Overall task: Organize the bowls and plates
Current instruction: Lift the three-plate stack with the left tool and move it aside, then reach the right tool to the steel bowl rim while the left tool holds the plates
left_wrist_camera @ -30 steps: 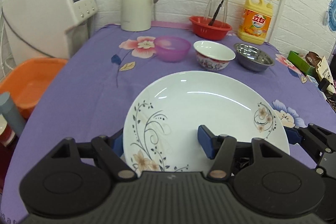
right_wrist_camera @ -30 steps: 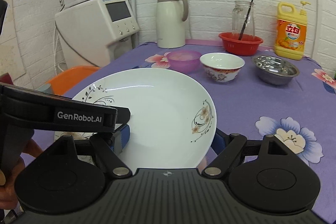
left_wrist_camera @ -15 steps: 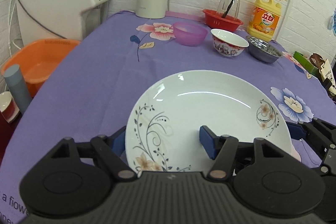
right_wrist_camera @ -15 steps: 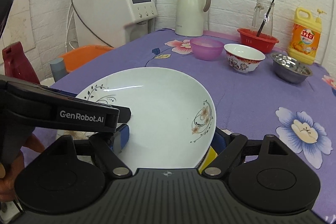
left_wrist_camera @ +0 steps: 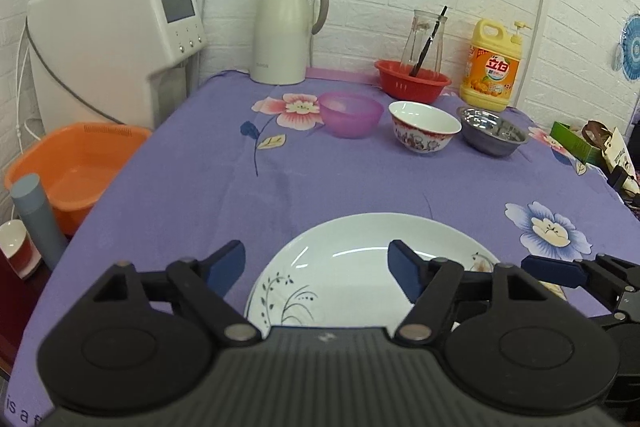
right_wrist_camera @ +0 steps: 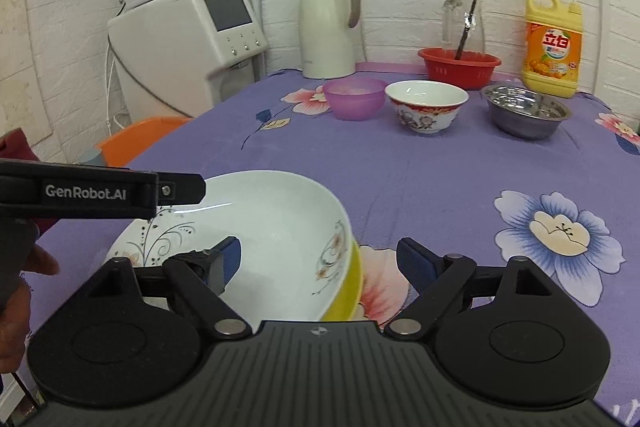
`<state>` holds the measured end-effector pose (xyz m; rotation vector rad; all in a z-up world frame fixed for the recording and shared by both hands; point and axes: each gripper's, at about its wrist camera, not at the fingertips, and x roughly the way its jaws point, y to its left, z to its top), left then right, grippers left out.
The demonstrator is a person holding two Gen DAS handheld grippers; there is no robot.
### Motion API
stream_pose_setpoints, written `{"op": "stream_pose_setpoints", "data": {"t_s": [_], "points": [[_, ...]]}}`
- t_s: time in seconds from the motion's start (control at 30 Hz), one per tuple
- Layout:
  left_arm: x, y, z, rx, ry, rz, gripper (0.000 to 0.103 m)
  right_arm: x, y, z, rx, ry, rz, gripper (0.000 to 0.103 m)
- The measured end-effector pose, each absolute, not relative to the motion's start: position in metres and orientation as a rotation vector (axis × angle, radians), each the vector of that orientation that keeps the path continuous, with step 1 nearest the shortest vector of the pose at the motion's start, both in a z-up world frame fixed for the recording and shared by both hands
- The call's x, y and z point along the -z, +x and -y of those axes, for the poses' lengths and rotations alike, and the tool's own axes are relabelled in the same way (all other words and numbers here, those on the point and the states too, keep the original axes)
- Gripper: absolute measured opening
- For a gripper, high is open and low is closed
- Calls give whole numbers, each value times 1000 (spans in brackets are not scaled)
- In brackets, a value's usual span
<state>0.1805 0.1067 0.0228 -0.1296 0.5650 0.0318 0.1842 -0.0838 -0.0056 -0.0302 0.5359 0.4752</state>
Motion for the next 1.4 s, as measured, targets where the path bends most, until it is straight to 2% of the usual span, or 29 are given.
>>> {"op": "stream_pose_setpoints", "data": {"t_s": [0.57,0.77,1.17,1.4], "points": [[-44,221,-36,144,-157,-580,72,3,212,187,-323,152,-546,103],[-42,241,-17,180,-160,-609,72,2,239,225,-239,116,-549,103],[-31,268,-24,170,-164,-653,72,-17,435,243,-101,10,-656,103],[-32,288,-38,159,-135,-662,72,5,525,223,-51,-120,-791,103]]}}
